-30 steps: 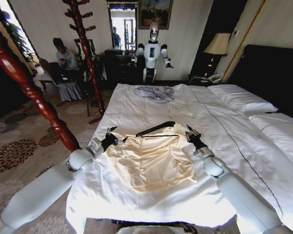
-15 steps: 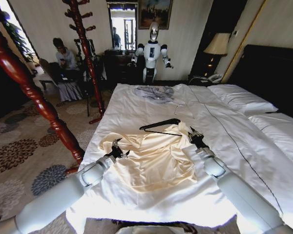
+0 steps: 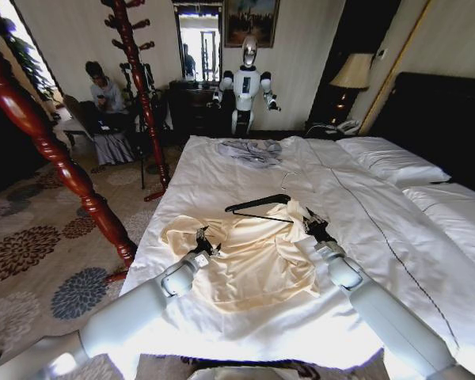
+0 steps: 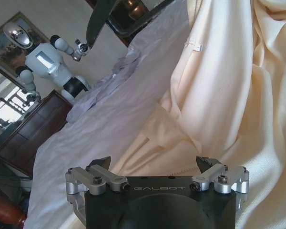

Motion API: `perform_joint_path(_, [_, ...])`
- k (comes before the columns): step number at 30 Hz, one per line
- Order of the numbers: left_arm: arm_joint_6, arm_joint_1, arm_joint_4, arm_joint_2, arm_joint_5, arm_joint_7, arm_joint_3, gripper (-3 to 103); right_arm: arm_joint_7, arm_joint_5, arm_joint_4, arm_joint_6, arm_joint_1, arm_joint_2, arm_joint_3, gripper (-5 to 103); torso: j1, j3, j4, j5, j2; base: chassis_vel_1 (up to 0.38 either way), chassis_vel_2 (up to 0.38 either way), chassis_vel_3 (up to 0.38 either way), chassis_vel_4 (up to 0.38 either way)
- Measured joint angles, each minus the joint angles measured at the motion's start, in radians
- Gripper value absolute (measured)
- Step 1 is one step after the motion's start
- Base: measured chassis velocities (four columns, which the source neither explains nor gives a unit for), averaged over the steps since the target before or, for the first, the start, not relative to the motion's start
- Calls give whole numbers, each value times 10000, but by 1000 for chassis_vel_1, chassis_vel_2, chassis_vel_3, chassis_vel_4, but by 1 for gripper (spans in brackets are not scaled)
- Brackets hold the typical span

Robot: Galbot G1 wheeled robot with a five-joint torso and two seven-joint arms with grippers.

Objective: Pick up the clothes from the bed and hang them on the clothes hanger.

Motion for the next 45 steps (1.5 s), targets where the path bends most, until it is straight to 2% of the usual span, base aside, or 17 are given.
perform_joint_path(10, [-22, -575, 879, -838, -165, -206, 525, 100, -8, 59, 64, 29, 83, -28, -48, 18, 0, 0, -4, 0, 0, 0, 0, 0, 0])
perform_joint_path(25, [24, -611, 1830, -1306, -220, -252, 565, 100, -29, 125, 33, 151, 99, -66, -115, 18, 0, 0, -2, -1, 0, 0, 0, 0, 0])
perform_joint_path(34, [-115, -609, 1796, -1201, -31, -316, 514, 100, -26, 125, -25, 153, 186, -59, -142, 18, 0, 0, -1, -1, 0, 0, 0, 0, 0])
perform_joint_path(35, [-155, -615, 1830, -1200, 3, -323, 499, 103, -26, 123, -28, 154, 196, -59, -152, 18, 0, 0, -2, -1, 0, 0, 0, 0, 0])
perform_joint_path(38, [-187, -621, 1863, -1203, 29, -333, 472, 101, -10, 101, -39, 160, 216, -51, -171, 18, 0, 0, -1, -1, 0, 0, 0, 0, 0])
perform_joint_path(40, [-200, -621, 1879, -1204, 33, -334, 467, 92, 25, 92, -61, 173, 254, -43, -184, 18, 0, 0, -1, -1, -1, 0, 0, 0, 0])
perform_joint_path(41, [-200, -621, 1879, -1204, 33, -334, 467, 92, 25, 92, -61, 173, 254, -43, -184, 18, 0, 0, -1, -1, -1, 0, 0, 0, 0])
perform_joint_path(45, [-234, -565, 1894, -1206, 69, -345, 431, 70, 52, 101, -68, 190, 310, -57, -189, 18, -1, 0, -1, -1, 0, 0, 0, 0, 0])
